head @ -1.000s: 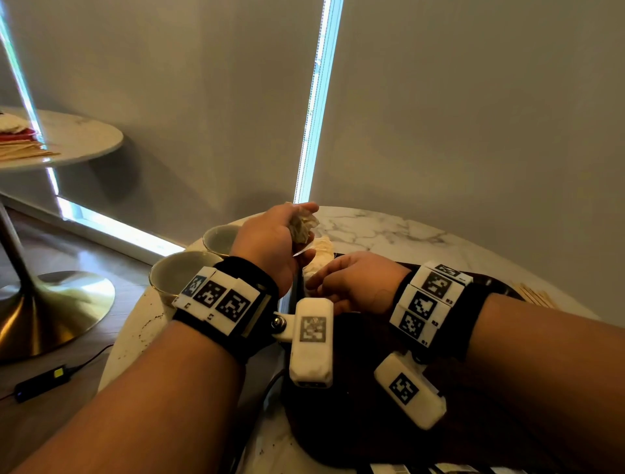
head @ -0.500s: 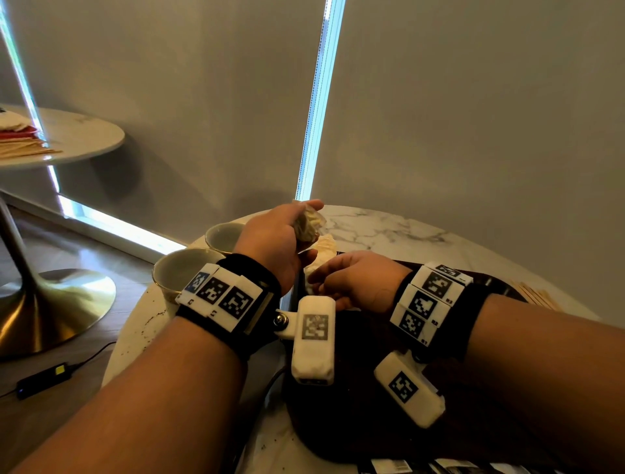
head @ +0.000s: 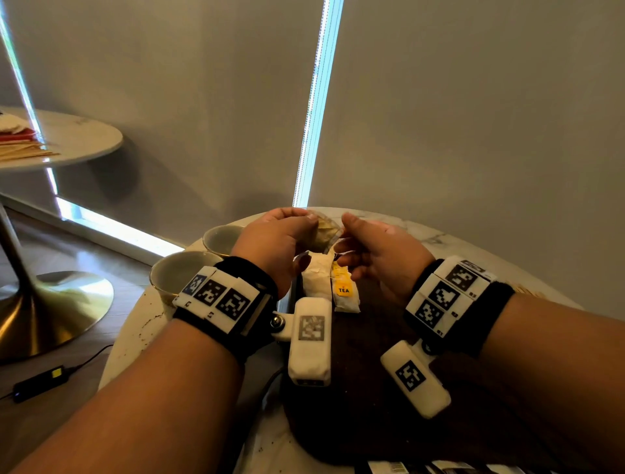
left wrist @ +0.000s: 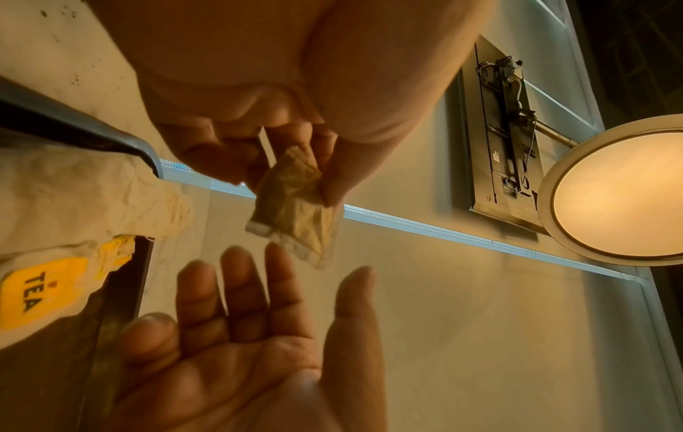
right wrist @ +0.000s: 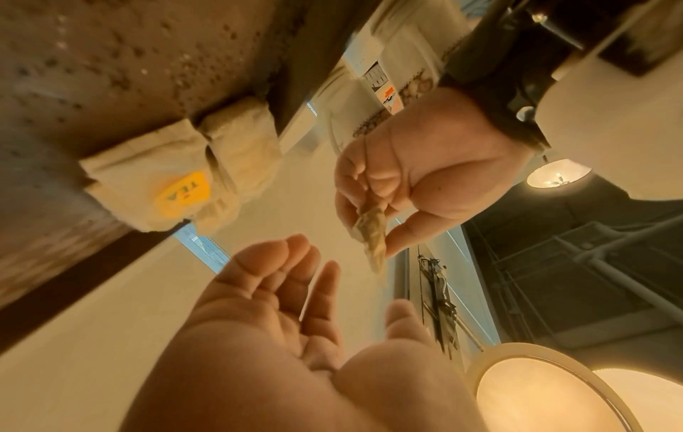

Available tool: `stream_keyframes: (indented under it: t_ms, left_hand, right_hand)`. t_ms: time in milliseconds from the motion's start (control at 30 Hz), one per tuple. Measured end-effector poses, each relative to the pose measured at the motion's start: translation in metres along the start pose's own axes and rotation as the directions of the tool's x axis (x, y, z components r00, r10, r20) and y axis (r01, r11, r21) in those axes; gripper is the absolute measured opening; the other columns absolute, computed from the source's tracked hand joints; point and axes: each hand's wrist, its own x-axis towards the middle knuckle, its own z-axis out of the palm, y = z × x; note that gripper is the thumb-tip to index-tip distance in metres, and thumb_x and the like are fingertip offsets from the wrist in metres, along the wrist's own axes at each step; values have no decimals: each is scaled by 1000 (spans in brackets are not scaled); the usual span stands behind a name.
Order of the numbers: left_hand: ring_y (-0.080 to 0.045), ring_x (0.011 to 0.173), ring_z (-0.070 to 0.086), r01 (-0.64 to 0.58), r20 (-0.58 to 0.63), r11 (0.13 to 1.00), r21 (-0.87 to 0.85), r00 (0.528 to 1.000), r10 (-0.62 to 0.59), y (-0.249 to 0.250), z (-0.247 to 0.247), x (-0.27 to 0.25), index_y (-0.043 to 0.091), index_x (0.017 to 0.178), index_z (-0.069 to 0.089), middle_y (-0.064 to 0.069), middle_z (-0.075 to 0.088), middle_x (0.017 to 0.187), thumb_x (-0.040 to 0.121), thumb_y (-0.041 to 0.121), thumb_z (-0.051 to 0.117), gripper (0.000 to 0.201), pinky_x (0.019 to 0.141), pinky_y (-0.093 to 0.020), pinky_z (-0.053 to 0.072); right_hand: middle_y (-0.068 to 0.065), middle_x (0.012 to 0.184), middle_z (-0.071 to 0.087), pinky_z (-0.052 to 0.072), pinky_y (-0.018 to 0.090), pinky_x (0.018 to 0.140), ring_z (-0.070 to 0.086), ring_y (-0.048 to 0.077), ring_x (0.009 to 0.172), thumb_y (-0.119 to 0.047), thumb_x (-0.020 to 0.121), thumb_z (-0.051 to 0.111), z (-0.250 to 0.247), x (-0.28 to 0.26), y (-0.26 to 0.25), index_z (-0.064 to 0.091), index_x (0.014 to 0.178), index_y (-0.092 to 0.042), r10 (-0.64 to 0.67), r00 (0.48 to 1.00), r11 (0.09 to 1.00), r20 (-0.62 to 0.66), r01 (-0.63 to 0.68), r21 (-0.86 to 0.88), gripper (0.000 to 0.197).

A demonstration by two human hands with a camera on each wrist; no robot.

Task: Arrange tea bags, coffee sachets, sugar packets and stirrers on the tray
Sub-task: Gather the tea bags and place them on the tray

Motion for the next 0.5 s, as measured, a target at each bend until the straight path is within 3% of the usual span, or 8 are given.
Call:
stream_keyframes:
  t_ms: [67,167,333,500]
  left_hand:
    - [-27,101,69,-4,15,1000,15,1000,4,0,0,-1,17,98,65,-11,72,106,95,13,64,5,89,-40,55]
    - [-31,107,69,-3,19,1000,29,1000,3,-1,1,-2,17,98,66,-15,70,114,94,13,66,6,98,-47,54]
    - [-30,103,71,4,31,999,34,1000,-5,-1,1,-2,16,95,65,-15,73,110,94,10,65,6,100,-48,51]
    - [-31,103,69,1,54,997,79,999,-5,-1,2,-3,17,93,65,-15,72,109,92,6,66,11,98,-46,50]
  right_hand:
    - [6,84,69,48,31,57,62,23,77,-41,91,67,0,-3,-1,69,92,-14,-48,999,998,26,49,-47,28]
    - [-1,76,71,51,28,58,65,14,71,-25,87,74,0,-6,-1,70,89,-15,-109,994,984,28,112,-141,11]
    - [7,74,69,51,31,59,63,20,69,-13,87,73,2,-6,0,69,81,-14,-128,989,990,-71,123,-64,7]
    - [7,80,72,50,28,55,65,18,69,-8,86,72,0,-7,0,70,92,-11,-120,993,992,-17,119,-35,7]
